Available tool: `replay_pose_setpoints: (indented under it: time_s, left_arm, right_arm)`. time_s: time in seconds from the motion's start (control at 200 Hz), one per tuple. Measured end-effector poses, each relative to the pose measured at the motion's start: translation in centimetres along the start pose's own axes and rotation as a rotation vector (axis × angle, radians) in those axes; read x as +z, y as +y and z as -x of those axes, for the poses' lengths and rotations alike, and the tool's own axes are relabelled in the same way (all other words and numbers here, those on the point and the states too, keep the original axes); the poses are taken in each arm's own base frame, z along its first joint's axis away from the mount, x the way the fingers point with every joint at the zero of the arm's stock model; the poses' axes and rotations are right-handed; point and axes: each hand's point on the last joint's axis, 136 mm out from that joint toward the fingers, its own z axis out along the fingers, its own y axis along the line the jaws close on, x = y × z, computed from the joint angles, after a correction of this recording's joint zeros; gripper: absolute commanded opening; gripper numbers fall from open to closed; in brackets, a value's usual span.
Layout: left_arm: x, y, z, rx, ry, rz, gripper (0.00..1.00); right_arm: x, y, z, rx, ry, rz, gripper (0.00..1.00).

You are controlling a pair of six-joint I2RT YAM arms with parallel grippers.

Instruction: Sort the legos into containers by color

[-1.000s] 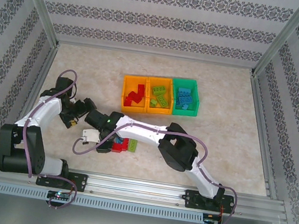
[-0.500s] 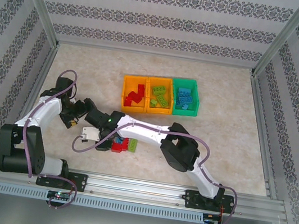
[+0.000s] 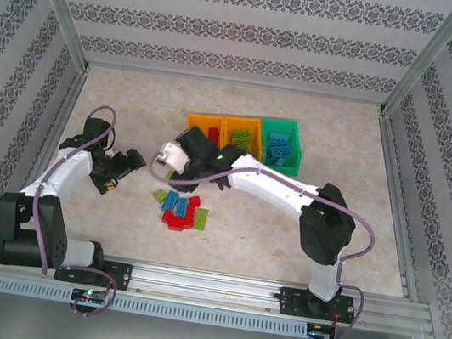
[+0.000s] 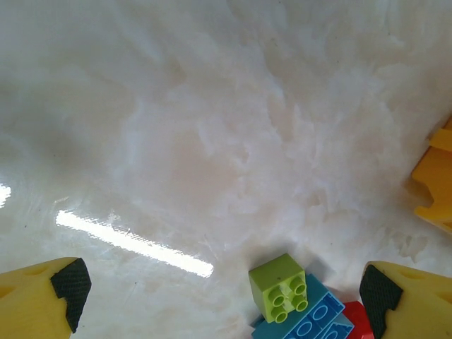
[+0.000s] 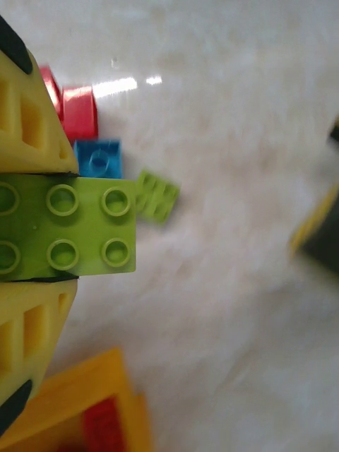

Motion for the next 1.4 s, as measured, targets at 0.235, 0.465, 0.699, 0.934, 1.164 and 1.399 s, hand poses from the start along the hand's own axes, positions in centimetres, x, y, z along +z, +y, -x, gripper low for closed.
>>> replay_pose_setpoints:
  time_s: [0.235,0.465,0.699,0.934,1.164,1.399]
  left_arm:
    - [-0.7,-1.1,-0.9,0.073,-0.019,-0.027,1.00]
    - [0.9,-0.7,-4.1,0.086,0.052,0.008,1.00]
    - [2.1,-1.0,-6.3,0.066,0.115,0.050,1.00]
    - [3.4,-0.8,-7.4,-0.001,0.161,0.095,0.97]
    - [4.8,-1.0,-8.3,-0.026,0.211,0.137,0.96]
    - [5.0,-1.8,-7.7,-0.067,0.199,0.129,0.94]
  right_arm:
    - [-2.9,-13.4,-4.0,0.430,-0.019,-0.206,0.28]
    - [-4.8,-21.1,-6.4,0.740,-0.026,-0.328,0.28]
    - [-1.6,-23.0,-9.4,0.904,0.073,-0.333,0.33]
    - [0.0,-22.6,-11.7,0.987,0.155,-0.344,0.45]
    - [-0.1,-22.7,-11.8,1.002,0.151,-0.358,0.56]
    - [-2.1,-21.9,-11.5,1.002,0.118,-0.368,0.61]
